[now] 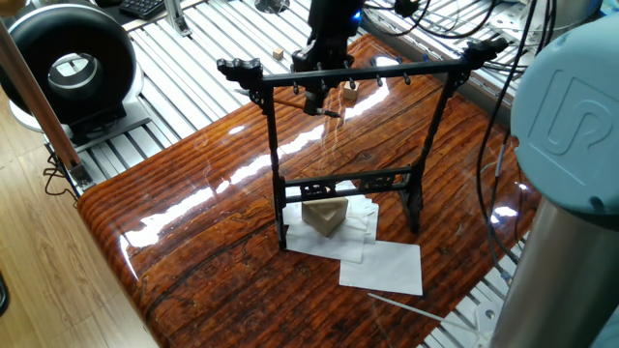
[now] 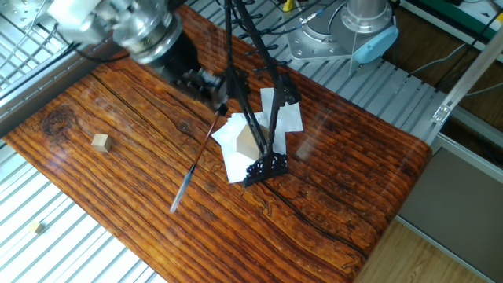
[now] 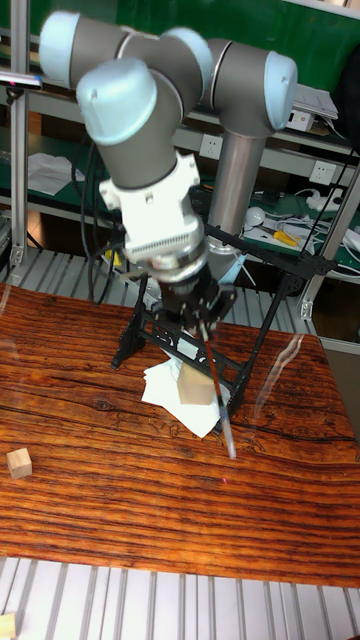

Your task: Place the brush on the pen rack

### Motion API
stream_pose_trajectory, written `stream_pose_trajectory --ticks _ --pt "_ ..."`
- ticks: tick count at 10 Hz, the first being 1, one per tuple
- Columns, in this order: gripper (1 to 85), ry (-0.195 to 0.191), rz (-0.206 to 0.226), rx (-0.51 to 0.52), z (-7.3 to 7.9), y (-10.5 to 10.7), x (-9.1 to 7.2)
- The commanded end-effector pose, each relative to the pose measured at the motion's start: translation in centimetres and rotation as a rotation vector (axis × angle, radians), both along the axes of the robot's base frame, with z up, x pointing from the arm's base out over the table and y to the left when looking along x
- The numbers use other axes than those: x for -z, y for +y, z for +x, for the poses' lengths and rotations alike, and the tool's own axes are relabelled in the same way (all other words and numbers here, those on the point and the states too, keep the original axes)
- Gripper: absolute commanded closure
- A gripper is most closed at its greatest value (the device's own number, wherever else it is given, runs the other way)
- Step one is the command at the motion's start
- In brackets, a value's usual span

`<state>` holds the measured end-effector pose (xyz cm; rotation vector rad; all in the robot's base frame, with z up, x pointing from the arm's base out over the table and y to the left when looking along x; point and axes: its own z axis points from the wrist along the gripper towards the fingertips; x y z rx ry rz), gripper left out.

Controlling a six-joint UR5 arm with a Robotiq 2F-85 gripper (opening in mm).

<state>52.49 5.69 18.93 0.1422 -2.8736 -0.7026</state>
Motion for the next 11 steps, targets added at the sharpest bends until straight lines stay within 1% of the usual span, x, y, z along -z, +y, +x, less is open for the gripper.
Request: stream_pose_trajectory --ticks 1,2,3,5,6,8,9,10,11 --pt "84.7 -0.06 0.006 0.035 3.5 0.2 2.7" --pt "84.7 -0.062 0.007 0.064 3.9 0.3 2.6" --pt "84.7 -0.074 -0.016 0.065 4.1 -0.3 3.0" --pt "84.7 -0.073 -0.025 0.075 4.2 -0.4 3.3" --pt "84.7 -0.072 -0.022 0.09 4.4 -0.4 3.4" --pt "84.7 -0.065 0.001 0.11 4.4 0.2 3.1" --pt "84.7 -0.053 0.0 0.153 4.7 0.3 3.1" --pt "84.7 -0.055 -0.023 0.172 5.0 -0.2 3.5" --pt "84.7 -0.058 -0.034 0.174 5.1 -0.4 3.7"
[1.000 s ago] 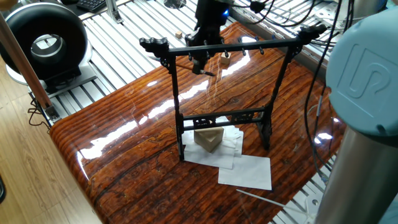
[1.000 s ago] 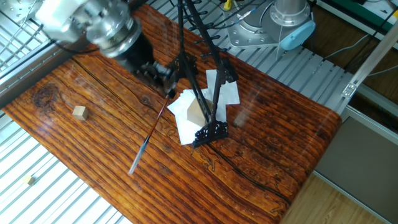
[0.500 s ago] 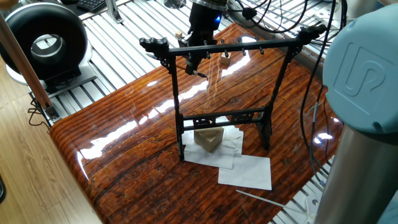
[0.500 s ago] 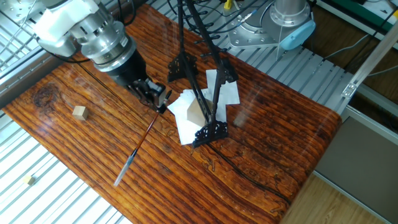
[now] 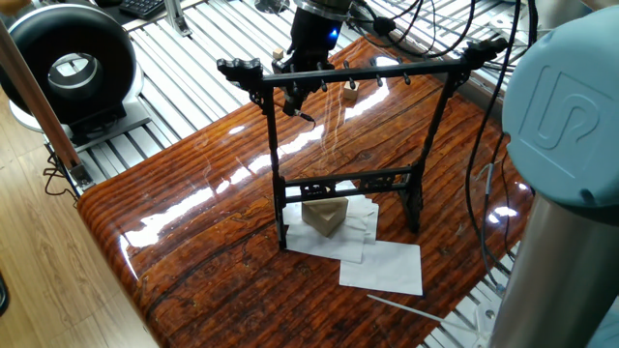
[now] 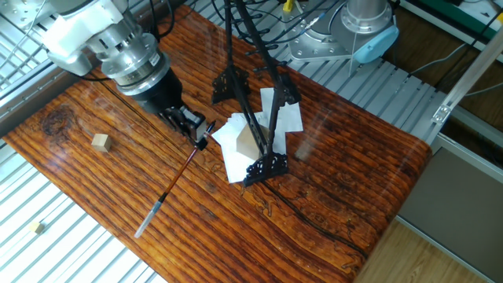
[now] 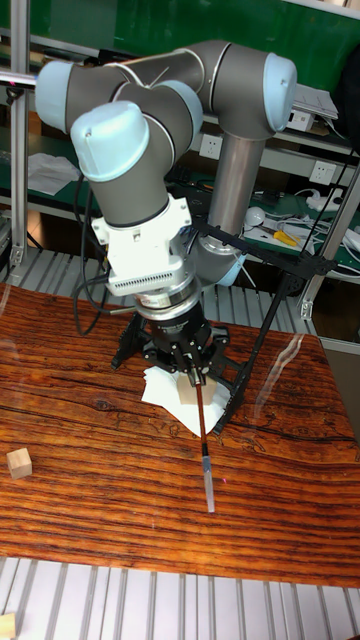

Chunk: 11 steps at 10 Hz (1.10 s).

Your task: Place the brush on the pen rack

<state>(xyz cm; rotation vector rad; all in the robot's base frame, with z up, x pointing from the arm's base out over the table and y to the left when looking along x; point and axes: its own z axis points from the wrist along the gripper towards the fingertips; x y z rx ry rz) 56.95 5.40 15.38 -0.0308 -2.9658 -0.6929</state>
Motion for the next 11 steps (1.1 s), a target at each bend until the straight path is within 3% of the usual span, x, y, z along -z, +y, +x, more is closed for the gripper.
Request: stream_pose_trajectory --ticks 1,5,8,11 --pt "84.7 -0.002 0.0 0.045 0.7 0.0 0.1" --pt "84.7 -0.008 -0.028 0.068 1.1 -0.6 0.5" --pt "84.7 0.011 -0.025 0.151 1.6 -0.4 0.4" --pt "84.7 0.056 0.069 0.22 1.6 1.9 -0.8"
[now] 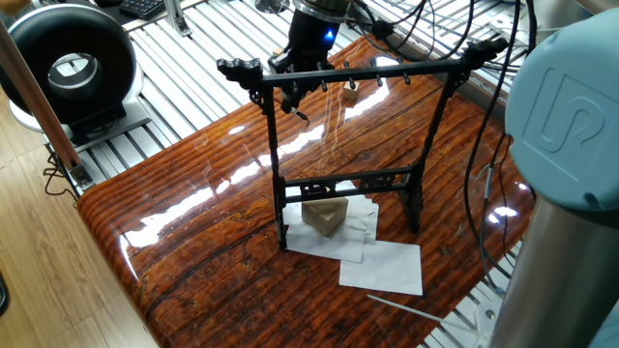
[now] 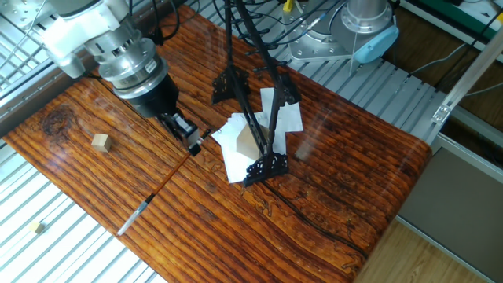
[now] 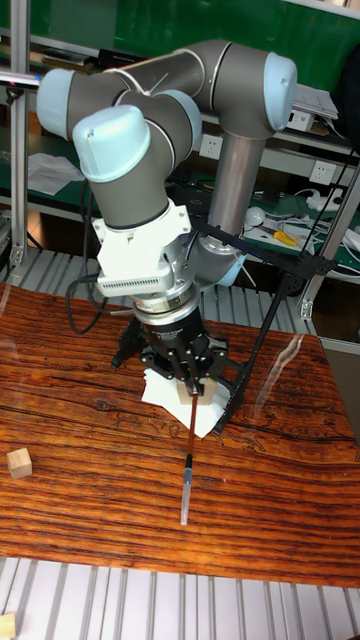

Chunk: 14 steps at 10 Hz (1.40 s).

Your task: Place the brush on the pen rack

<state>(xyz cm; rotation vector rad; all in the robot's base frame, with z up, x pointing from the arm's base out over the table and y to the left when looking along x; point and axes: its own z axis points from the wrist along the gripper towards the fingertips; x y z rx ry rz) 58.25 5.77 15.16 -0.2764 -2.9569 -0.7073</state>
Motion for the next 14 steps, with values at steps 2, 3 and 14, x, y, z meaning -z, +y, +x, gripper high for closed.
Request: stream_pose_trajectory --ticks 2,3,14 --pt "84.7 0.043 0.13 0.093 0.2 2.8 -1.9" --pt "84.7 0.052 0.156 0.1 0.1 3.3 -2.3" --pt "84.7 0.137 0.402 0.106 -1.9 7.3 -6.8"
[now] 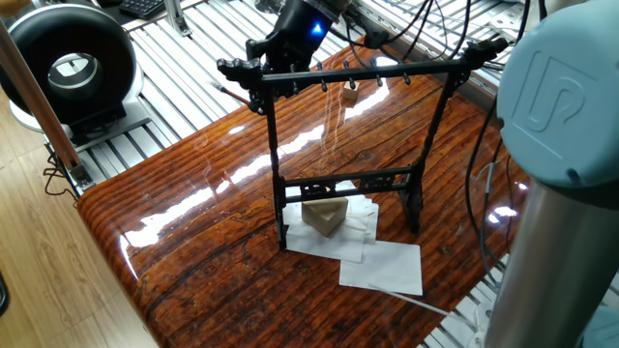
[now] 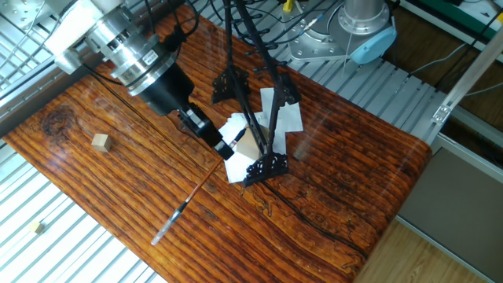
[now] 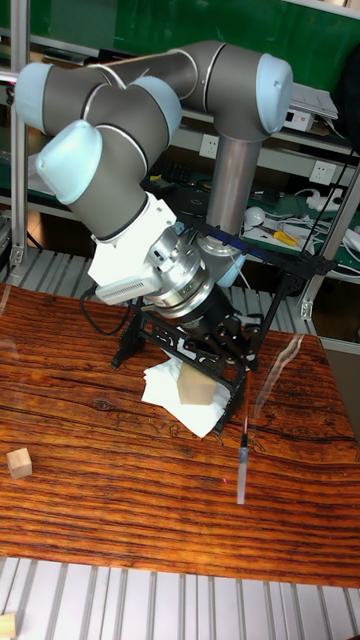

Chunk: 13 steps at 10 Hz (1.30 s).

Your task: Place the brush on the pen rack

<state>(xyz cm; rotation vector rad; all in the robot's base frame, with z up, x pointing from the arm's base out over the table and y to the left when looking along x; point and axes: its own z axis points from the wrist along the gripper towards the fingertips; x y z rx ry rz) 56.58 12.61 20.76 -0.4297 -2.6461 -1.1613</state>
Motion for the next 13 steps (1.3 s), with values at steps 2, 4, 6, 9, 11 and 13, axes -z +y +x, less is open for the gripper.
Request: stream_pose_trajectory --ticks 2,4,6,9,11,13 --pt "84.7 0.008 0.048 0.002 -0.5 0.4 -1.5" --pt "84.7 0.015 0.068 0.004 -0.9 0.5 -2.0" --pt "84.7 0.02 0.091 0.007 -1.3 0.6 -2.7" --pt "84.7 0.029 0.14 0.018 -1.8 0.9 -3.8" --pt "84.7 0.031 0.172 0.02 -2.2 1.0 -4.3" --pt "84.7 0.036 0.193 0.026 -2.4 1.1 -4.8"
